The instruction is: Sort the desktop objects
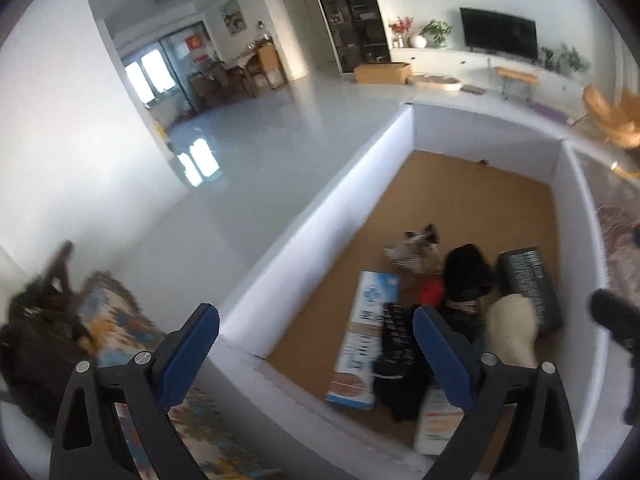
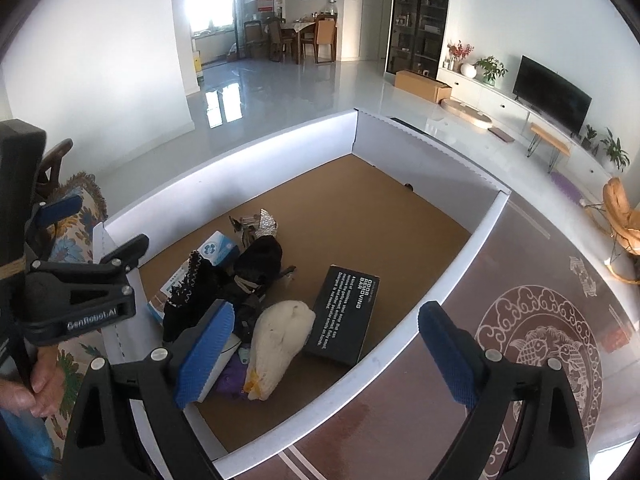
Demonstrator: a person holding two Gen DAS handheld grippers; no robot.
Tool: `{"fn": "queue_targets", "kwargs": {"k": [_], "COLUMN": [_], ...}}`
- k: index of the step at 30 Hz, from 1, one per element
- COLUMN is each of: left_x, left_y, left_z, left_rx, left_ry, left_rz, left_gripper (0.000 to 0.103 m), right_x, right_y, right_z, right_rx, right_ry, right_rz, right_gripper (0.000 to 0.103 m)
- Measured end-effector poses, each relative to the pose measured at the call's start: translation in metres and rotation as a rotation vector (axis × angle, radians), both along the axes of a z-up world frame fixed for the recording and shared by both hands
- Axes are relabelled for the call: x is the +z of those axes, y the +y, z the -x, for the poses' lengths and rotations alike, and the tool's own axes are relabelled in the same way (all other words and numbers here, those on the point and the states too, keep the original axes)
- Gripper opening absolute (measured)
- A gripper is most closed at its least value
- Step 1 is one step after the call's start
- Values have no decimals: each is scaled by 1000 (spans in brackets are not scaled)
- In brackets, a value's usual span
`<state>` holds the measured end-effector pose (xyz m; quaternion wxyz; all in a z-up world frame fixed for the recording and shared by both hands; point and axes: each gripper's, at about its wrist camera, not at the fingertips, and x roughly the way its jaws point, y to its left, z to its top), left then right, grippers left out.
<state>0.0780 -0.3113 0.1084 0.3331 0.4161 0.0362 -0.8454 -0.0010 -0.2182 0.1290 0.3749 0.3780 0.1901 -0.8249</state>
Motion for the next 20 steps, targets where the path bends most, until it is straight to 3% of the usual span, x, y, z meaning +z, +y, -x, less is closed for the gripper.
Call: {"fn": "queue_targets", "kwargs": {"k": [10, 20], "left_x": [0, 13], "left_y": [-5, 2], "left_z": [-7, -14], "left_rx": [-16, -56], "left_ry": [46, 118], "left_rz": [-96, -106], "left_gripper": [99, 99], "right_x": [-3, -4], "right_y": [-2, -7], "right_z": [6, 4], "right_rx": [-6, 1], "right_ry": [-39, -36], "right_rz": [-13, -27], "right_gripper": [94, 94]}}
